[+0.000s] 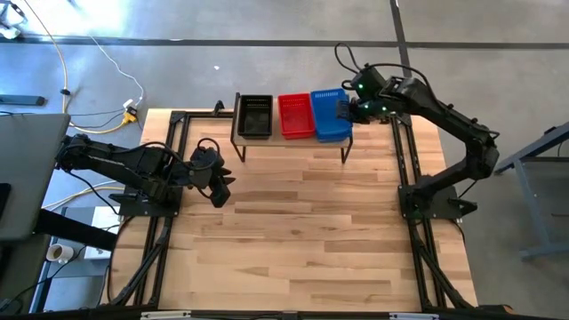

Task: Stack baskets on shelf by color
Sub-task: Stack the blue bin on top of the stacked blue bins on the shelf

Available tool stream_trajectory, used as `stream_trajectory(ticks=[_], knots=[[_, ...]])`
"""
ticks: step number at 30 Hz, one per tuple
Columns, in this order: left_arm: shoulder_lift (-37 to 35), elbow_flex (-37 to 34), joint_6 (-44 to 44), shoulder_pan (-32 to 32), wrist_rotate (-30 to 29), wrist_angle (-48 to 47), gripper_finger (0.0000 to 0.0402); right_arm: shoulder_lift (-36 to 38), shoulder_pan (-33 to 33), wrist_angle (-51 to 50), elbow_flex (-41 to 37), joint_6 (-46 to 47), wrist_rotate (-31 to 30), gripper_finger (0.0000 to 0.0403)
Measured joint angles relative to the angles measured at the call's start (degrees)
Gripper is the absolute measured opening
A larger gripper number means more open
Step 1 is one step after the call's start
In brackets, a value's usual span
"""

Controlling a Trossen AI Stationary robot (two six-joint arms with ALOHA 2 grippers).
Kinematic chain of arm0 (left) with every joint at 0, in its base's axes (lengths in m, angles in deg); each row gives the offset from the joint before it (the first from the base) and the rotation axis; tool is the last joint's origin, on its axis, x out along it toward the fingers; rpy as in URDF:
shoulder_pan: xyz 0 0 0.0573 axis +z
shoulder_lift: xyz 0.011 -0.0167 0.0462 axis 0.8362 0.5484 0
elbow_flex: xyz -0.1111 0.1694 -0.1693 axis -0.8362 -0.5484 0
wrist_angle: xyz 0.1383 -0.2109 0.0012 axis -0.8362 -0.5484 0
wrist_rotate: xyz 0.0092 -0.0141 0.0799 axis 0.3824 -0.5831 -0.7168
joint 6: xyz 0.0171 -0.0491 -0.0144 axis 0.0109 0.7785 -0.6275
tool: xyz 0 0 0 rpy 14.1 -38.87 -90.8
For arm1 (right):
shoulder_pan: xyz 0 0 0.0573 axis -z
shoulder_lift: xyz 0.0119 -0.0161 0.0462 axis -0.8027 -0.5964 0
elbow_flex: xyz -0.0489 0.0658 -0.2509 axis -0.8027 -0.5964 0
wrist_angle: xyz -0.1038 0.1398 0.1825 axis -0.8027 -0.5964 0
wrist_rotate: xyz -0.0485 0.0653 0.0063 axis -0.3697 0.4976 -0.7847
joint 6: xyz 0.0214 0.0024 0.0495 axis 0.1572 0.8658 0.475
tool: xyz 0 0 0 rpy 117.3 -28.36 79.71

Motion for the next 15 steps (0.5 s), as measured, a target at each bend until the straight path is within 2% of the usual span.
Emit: stream_trajectory(ticks=[10, 15], knots=[[0.00, 0.00, 0.02, -0.02, -0.04, 0.00, 0.0119, -0.11, 0.74, -0.58, 0.00, 0.09, -0.08, 0.0001], [0.00, 0.00, 0.00, -0.01, -0.33, 0.00, 0.0119, -0.11, 0.74, -0.55, 0.00, 0.26, -0.67, 0.0023]])
